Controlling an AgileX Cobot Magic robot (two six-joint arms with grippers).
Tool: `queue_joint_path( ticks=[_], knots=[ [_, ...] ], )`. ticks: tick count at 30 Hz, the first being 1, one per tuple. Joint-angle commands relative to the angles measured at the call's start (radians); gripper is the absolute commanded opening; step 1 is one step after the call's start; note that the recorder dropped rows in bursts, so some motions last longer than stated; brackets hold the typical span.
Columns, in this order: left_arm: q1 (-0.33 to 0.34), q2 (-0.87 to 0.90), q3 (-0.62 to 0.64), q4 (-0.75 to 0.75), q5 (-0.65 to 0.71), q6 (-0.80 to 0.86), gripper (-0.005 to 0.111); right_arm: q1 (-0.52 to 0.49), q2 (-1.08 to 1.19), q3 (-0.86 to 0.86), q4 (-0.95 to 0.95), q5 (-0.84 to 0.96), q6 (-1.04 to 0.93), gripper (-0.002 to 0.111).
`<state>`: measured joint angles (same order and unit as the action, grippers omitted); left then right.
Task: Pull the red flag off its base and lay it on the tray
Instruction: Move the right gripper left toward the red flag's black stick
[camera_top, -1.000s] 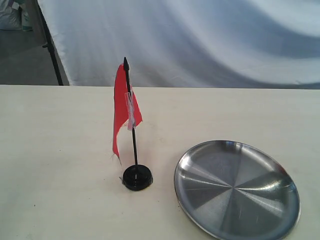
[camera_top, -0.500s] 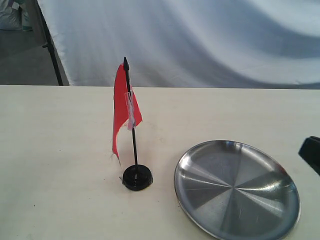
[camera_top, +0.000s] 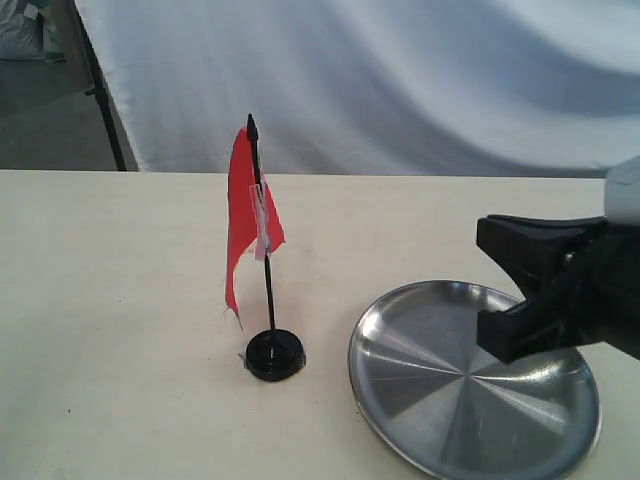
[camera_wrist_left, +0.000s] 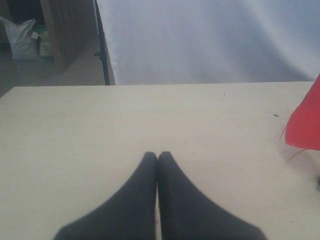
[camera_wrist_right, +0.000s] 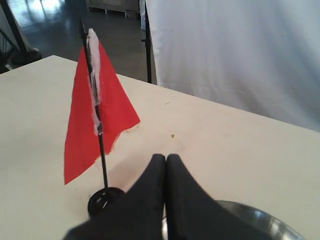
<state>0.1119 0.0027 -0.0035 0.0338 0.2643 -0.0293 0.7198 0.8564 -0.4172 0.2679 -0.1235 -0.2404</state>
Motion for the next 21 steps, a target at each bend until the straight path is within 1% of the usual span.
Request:
queue_joint_path(
  ticks=[1, 6, 10, 13, 16, 21],
  knots=[
    [-0.006, -0.003, 0.003, -0.006, -0.005, -0.001, 0.000, 0.005, 0.099, -0.013, -0.008, -0.161, -0.067, -0.001],
    [-0.006, -0.003, 0.003, -0.006, -0.005, -0.001, 0.000, 0.005, 0.205, -0.017, -0.008, -0.296, -0.088, -0.001],
    [-0.006, -0.003, 0.003, -0.006, -0.005, -0.001, 0.000, 0.005, 0.279, -0.050, -0.025, -0.321, -0.088, -0.001],
    [-0.006, -0.003, 0.003, -0.006, -0.005, -0.001, 0.000, 0.007, 0.334, -0.094, -0.081, -0.321, -0.035, -0.001],
    [-0.006, -0.003, 0.003, -0.006, -0.005, -0.001, 0.000, 0.025, 0.391, -0.128, -0.115, -0.328, -0.004, -0.001],
    [-0.006, -0.003, 0.003, -0.006, -0.005, -0.001, 0.000, 0.082, 0.490, -0.156, -0.121, -0.417, 0.008, 0.000]
  ],
)
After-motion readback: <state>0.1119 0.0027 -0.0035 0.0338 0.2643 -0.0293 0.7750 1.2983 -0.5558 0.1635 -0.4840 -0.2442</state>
